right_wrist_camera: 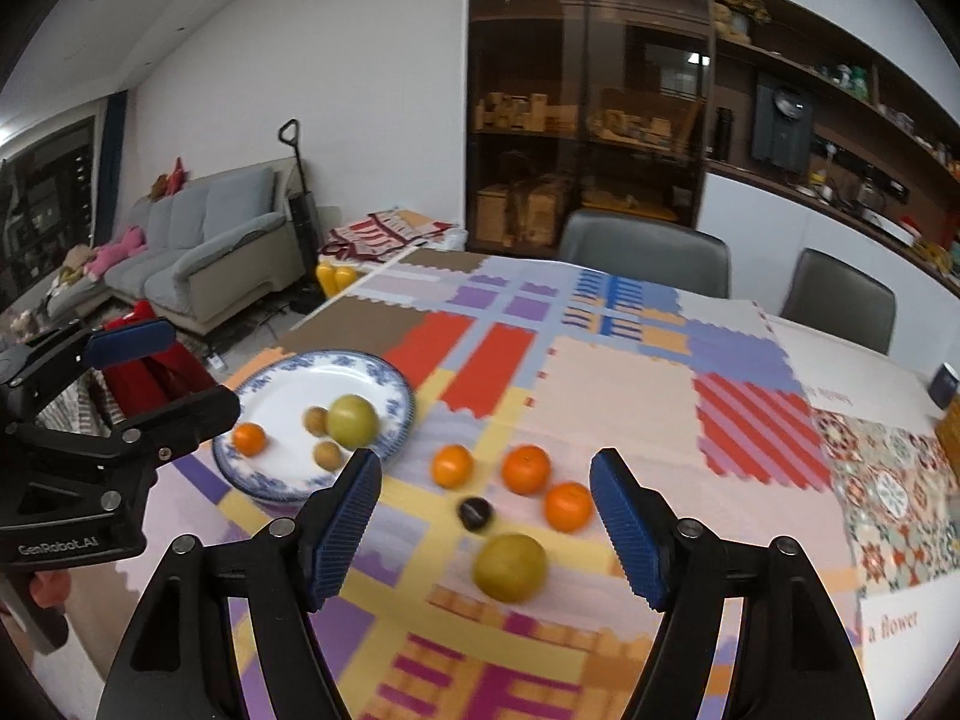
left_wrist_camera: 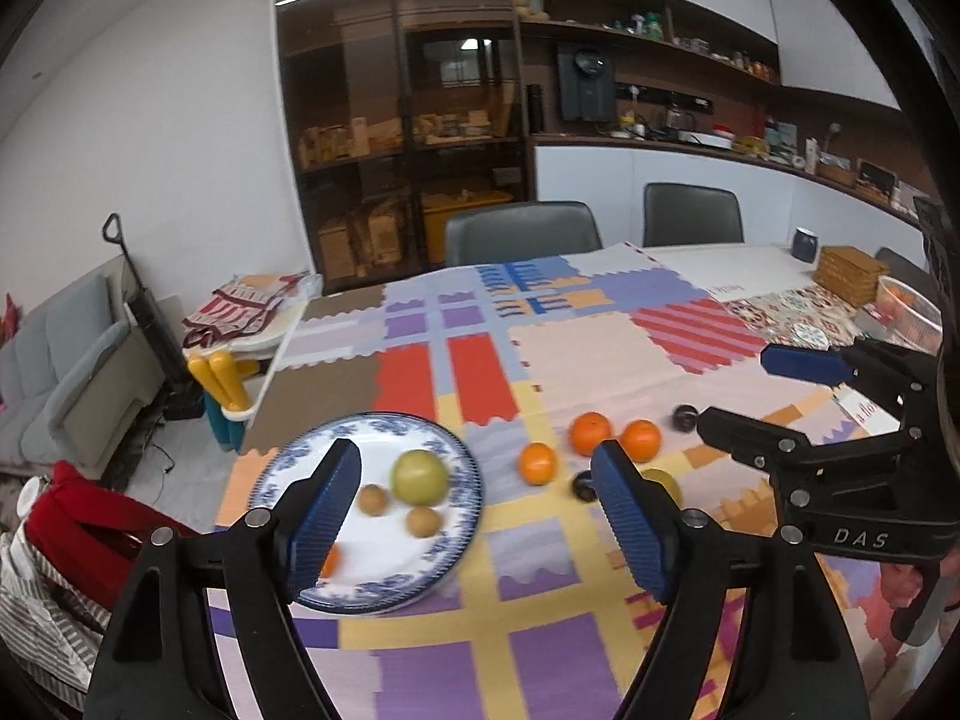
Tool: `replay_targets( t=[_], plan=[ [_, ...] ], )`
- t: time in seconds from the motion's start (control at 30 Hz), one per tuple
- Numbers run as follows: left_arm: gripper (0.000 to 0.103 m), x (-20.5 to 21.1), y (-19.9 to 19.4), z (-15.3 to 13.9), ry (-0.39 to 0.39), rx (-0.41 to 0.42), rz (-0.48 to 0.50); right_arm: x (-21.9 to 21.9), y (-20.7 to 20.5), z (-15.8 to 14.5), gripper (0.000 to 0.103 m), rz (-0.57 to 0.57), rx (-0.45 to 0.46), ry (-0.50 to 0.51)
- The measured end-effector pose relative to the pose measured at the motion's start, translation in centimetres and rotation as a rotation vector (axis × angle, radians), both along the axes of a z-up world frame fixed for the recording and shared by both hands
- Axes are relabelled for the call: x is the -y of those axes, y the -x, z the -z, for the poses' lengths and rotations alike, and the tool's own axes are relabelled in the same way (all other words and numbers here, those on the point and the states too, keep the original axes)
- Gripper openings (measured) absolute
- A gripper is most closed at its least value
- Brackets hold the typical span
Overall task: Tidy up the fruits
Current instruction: 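Grasp the large brown pear with the left gripper while the right gripper grasps a dark plum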
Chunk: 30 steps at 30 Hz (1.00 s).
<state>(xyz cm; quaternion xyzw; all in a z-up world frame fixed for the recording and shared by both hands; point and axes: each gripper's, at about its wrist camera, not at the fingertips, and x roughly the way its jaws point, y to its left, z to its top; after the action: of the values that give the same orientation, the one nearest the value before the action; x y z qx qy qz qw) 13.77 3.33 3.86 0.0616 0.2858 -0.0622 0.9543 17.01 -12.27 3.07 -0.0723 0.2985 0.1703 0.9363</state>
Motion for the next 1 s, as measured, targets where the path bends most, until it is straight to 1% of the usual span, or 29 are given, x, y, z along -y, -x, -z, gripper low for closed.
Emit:
replay_targets(
  t=[0.17, 0.3, 0.57, 0.73, 0.83, 0.9, 1.0],
  plan=[
    [0.079, 2.7, -0.3, 1.0, 0.013, -0.031, 0.018, 3.0, 0.3, 0.6, 0.073, 0.045, -0.003, 0.004],
    [0.079, 4.7, -0.6, 2.3, 0.033, -0.065, 0.034, 5.1, -0.3, 1.3, 0.073, 0.054, -0.019, 0.012],
    [0.079, 8.2, -1.7, 5.2, 0.028, -0.123, 0.067, 8.0, -1.3, 3.3, 0.073, 0.013, -0.043, 0.071],
    [0.079, 9.5, -2.9, 7.0, 0.044, -0.171, 0.089, 9.2, -2.6, 4.7, 0.073, -0.013, -0.058, 0.095],
    [0.079, 10.1, -3.8, 8.1, 0.043, -0.198, 0.086, 9.6, -3.7, 5.5, 0.073, -0.029, -0.083, 0.088],
    [0.078, 10.2, -4.4, 8.9, 0.060, -0.223, 0.077, 9.8, -4.5, 6.2, 0.073, -0.039, -0.100, 0.087],
    [0.078, 10.4, -5.1, 9.7, 0.074, -0.239, 0.066, 9.9, -5.7, 7.3, 0.073, -0.049, -0.127, 0.101]
  ],
)
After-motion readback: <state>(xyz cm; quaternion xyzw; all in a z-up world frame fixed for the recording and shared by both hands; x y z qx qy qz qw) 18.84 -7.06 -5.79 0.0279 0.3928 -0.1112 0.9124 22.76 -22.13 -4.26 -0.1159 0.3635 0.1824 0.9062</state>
